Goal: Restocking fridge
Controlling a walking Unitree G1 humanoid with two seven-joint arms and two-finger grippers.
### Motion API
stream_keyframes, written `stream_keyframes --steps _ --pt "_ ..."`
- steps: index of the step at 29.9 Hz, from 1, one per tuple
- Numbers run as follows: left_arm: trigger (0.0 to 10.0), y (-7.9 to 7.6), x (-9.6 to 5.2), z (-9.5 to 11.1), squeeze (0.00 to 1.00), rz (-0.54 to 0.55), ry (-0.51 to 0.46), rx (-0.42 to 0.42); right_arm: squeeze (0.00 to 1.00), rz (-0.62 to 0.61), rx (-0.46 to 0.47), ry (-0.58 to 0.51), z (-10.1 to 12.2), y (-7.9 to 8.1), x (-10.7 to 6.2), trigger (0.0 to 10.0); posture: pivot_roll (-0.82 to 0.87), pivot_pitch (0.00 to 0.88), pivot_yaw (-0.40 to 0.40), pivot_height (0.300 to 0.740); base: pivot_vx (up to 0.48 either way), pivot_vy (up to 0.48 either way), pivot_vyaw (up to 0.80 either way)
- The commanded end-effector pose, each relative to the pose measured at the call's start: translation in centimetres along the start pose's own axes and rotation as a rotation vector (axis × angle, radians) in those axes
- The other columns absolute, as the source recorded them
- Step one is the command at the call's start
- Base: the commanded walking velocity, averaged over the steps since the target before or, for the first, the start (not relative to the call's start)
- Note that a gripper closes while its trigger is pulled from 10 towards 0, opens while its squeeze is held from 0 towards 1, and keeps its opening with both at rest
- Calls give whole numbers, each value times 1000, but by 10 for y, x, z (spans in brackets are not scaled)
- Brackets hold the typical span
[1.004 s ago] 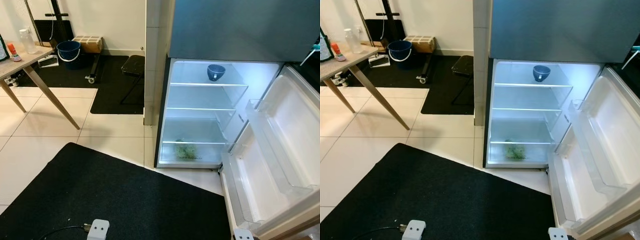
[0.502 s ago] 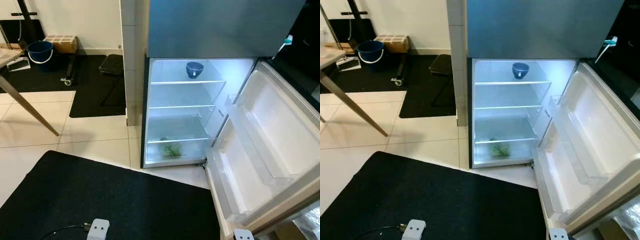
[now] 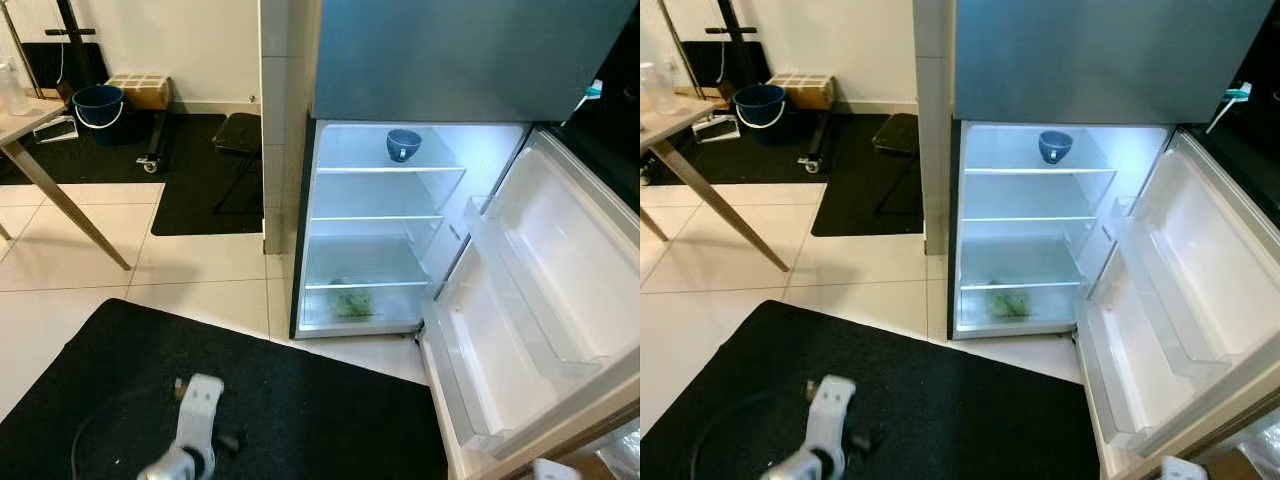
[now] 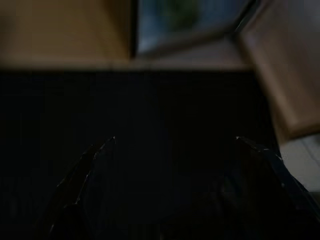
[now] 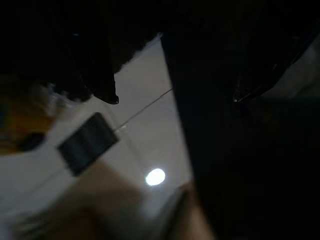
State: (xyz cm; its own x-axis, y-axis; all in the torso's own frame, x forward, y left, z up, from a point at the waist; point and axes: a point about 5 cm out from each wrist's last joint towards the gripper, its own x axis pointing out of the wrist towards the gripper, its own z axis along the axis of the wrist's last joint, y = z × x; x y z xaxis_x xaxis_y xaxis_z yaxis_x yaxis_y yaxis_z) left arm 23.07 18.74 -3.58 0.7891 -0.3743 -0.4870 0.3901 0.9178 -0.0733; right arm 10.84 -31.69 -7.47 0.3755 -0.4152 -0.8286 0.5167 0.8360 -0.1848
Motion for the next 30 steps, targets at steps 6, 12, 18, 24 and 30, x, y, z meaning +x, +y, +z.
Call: stream_keyframes --steps 6,12,18,24,30 --pt "10000 -2 3 42 0 -331 -152 133 0 -144 134 -134 33 -34 -2 10000 85 0 -27 740 0 0 0" --pt "10000 -11 3 63 0 -500 -211 238 0 -174 330 -328 80 -54 -7 10000 85 0 -22 740 0 0 0" --pt "10000 -19 2 84 0 -604 -284 284 0 -144 458 -532 129 -70 -19 10000 83 0 -18 740 0 0 0" --pt "10000 -20 -1 93 0 -632 -317 290 0 -161 501 -620 148 -82 -28 10000 88 2 -14 740 0 0 0" --pt "10000 -19 -4 95 0 -640 -318 299 0 -175 510 -725 171 -99 -41 10000 87 5 -8 740 0 0 0"
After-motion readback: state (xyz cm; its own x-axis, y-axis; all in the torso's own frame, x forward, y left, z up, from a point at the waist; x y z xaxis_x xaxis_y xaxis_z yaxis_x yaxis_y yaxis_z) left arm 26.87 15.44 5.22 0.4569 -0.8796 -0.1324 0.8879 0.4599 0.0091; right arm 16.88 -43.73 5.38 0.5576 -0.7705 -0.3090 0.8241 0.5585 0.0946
